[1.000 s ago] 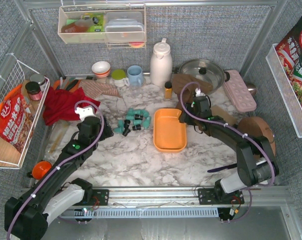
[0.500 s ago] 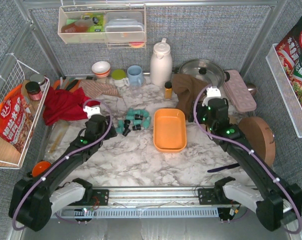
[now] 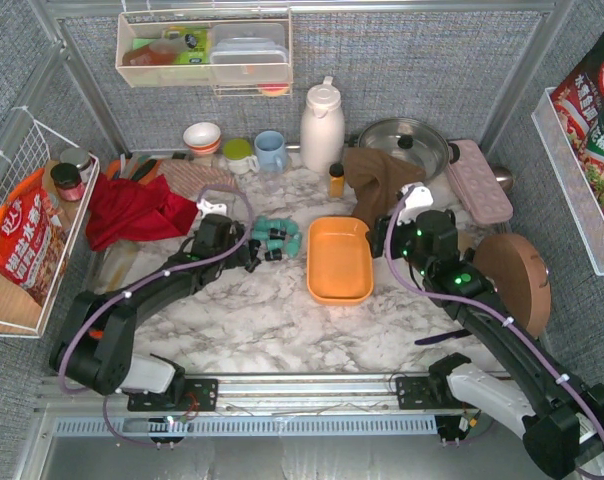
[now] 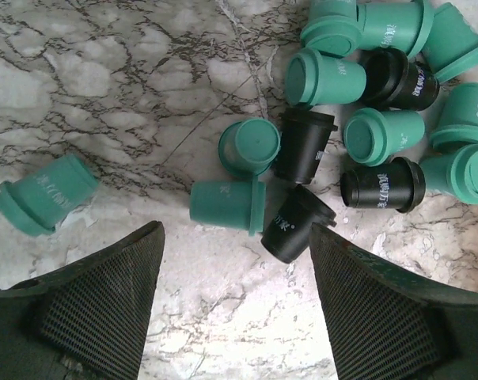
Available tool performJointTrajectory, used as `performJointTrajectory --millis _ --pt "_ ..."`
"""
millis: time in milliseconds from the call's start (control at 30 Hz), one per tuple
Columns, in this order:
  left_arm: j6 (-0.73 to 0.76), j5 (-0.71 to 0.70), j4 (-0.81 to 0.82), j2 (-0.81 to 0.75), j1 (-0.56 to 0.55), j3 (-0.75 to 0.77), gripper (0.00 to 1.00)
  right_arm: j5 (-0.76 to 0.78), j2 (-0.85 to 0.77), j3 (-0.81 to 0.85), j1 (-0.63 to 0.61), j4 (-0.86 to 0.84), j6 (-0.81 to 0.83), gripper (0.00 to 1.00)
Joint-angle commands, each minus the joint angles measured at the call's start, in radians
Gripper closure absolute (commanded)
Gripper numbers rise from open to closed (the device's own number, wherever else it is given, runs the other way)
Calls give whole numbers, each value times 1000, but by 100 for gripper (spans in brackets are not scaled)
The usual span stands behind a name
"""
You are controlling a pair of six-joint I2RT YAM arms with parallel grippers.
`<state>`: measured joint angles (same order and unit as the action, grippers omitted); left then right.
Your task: Mix the coffee capsules in the storage basket
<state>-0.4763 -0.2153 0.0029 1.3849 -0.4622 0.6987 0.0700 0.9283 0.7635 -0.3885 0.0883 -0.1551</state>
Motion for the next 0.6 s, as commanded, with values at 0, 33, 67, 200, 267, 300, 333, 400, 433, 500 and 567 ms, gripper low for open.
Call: performJointTrajectory --millis 0,33,67,200,267,300,333,400,433,500,567 --pt "38 33 54 43 3 22 18 -47 3 2 -8 -37 11 31" --pt "42 31 56 52 5 24 18 -56 3 1 -9 -35 13 31" --pt "46 32 54 59 7 27 18 -60 3 2 -10 -34 12 31" --pt "50 37 28 88 19 39 20 -69 -1 7 -14 -28 12 31" --pt "49 35 28 96 25 34 20 -75 -2 7 -15 -28 12 31" --pt "48 37 32 98 27 30 20 -78 -2 7 -16 -28 12 31" --pt "49 41 39 97 31 23 20 -80 0 7 -16 -27 13 31" --pt "53 68 63 102 44 12 20 -86 3 9 -17 -25 12 31" --pt "56 86 72 108 51 9 20 -89 5 11 -17 -25 14 31" --pt "56 106 82 122 60 13 20 -91 10 11 -17 -25 14 31" --pt "60 118 93 132 63 15 20 -92 13 12 -18 -23 14 32"
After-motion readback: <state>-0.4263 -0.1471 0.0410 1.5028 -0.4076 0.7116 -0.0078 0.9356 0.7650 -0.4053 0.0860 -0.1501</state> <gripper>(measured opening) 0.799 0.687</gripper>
